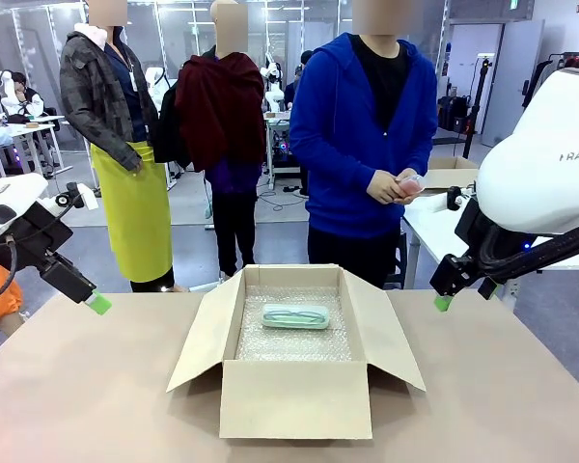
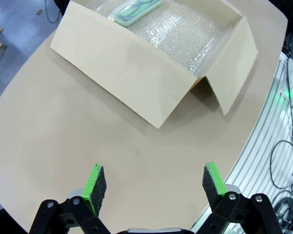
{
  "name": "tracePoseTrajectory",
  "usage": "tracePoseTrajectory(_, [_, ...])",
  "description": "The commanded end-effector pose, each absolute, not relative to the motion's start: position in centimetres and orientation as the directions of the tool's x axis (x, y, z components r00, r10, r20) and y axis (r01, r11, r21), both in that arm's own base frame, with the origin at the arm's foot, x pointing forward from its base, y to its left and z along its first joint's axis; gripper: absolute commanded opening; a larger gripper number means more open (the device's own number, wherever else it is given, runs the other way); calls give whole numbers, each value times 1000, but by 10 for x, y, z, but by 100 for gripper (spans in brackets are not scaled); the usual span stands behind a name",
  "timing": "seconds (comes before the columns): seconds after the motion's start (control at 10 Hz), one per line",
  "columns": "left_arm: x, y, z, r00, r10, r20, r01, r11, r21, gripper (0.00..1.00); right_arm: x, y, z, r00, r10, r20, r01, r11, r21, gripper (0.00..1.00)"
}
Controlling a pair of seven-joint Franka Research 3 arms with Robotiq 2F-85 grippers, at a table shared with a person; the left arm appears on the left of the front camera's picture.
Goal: Pack the glasses set securely to prepare it for shipping.
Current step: Put the Glasses case from the right side of the table into the Package Box.
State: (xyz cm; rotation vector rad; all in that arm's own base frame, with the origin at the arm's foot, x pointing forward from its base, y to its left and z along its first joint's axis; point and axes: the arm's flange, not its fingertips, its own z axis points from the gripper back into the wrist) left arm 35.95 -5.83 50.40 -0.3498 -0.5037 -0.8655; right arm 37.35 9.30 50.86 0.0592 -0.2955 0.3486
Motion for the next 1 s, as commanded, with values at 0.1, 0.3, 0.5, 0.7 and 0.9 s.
tracePoseTrajectory(0.1, [359, -56, 504, 529, -630, 569, 804, 586, -98, 100, 375, 94, 509, 897, 329, 296, -344, 939, -1, 95])
tracePoseTrajectory(0.3, [359, -56, 504, 529, -630, 569, 804, 586, -98, 100, 375, 94, 509, 897, 329, 296, -344, 939, -1, 95])
tracePoseTrajectory(0.5, [359, -56, 504, 529, -630, 569, 804, 586, -98, 100, 375, 94, 509, 897, 329, 296, -344, 939, -1, 95])
tracePoseTrajectory(0.7, [359, -56, 504, 529, -630, 569, 804, 586, -98, 100, 375, 94, 509, 897, 329, 296, -344, 939, -1, 95])
tracePoseTrajectory(0.9, [359, -56, 504, 529, -630, 569, 804, 586, -98, 100, 375, 94, 509, 897, 329, 296, -344, 939, -1, 95])
